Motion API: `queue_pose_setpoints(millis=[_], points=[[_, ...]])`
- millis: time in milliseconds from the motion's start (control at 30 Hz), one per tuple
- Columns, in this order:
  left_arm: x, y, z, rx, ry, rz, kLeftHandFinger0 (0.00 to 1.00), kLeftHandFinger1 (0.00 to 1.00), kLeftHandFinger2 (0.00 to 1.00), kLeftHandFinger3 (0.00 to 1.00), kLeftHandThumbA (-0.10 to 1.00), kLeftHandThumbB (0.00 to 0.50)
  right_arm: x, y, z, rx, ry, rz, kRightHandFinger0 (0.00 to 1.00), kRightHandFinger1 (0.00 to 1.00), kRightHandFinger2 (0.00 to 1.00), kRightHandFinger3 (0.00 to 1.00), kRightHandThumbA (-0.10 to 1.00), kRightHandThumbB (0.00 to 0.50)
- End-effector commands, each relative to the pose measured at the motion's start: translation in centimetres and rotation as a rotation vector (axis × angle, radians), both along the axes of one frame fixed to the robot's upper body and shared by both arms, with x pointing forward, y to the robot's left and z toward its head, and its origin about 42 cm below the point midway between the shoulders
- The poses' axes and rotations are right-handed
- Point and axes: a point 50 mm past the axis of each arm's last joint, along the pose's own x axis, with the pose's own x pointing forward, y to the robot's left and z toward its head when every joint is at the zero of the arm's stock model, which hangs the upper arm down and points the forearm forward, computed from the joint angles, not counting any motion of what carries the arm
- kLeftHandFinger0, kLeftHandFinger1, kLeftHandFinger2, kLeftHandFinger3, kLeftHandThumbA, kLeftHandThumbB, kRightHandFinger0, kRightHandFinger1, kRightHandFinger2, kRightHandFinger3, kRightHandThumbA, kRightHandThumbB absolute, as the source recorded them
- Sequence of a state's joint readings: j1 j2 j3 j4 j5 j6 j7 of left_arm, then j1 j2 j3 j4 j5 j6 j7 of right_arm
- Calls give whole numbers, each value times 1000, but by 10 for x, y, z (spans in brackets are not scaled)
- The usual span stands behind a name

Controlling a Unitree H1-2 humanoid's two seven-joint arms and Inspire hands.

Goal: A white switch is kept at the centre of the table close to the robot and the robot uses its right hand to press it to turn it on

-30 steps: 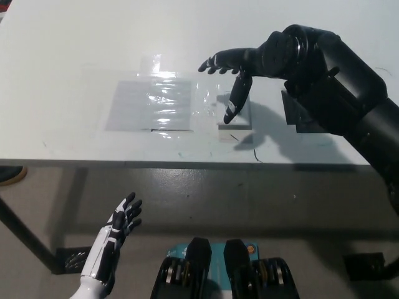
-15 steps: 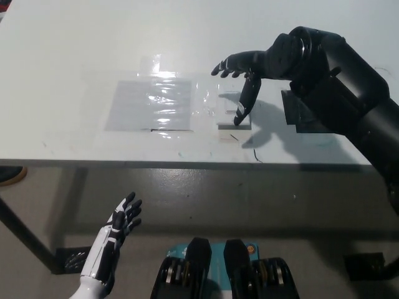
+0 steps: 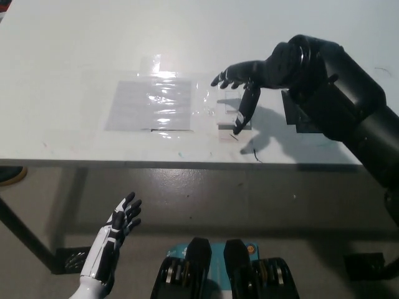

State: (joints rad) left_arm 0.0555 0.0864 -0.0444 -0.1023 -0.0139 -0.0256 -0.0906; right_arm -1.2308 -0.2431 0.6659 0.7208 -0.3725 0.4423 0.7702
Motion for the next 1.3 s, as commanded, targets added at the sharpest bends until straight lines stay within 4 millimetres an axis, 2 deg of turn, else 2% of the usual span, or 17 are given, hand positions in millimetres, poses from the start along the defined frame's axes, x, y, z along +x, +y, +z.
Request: queue_pose_setpoints(millis=[0, 100, 167, 233, 467, 800, 933, 1267], points=[[2, 3, 10, 12, -53, -9, 1000, 1000, 1000, 1000, 1000, 77, 0, 5, 20, -10, -48, 42, 1000, 1000, 1000, 1000, 1000, 325], [2, 3, 11, 12, -53, -8, 1000, 1000, 1000, 1000, 1000, 79, -1, 5, 16, -23, -43, 39, 1000, 1000, 1000, 1000, 1000, 336], [2, 3, 10, 14, -54, -6, 1000, 1000, 1000, 1000, 1000, 78, -1, 4, 13, -36, -43, 47, 1000, 1000, 1000, 1000, 1000, 322], [2, 3, 10, 16, -45, -1, 1000, 1000, 1000, 1000, 1000, 96, 0, 3, 10, -43, -45, 46, 1000, 1000, 1000, 1000, 1000, 330], [3, 2, 12, 13, -55, 1, 1000, 1000, 1000, 1000, 1000, 86, 3, -1, 4, -47, -25, 33, 1000, 1000, 1000, 1000, 1000, 332], [2, 2, 13, 19, -57, 2, 1000, 1000, 1000, 1000, 1000, 92, 5, -2, 6, -42, -34, 22, 1000, 1000, 1000, 1000, 1000, 328], [3, 3, 13, 12, -62, -7, 1000, 1000, 1000, 1000, 1000, 77, 7, -3, 5, -37, -28, 20, 1000, 1000, 1000, 1000, 1000, 326], [5, 2, 14, 7, -63, -11, 1000, 1000, 1000, 1000, 1000, 96, 7, -3, -11, -66, -6, 12, 1000, 1000, 1000, 1000, 1000, 356]])
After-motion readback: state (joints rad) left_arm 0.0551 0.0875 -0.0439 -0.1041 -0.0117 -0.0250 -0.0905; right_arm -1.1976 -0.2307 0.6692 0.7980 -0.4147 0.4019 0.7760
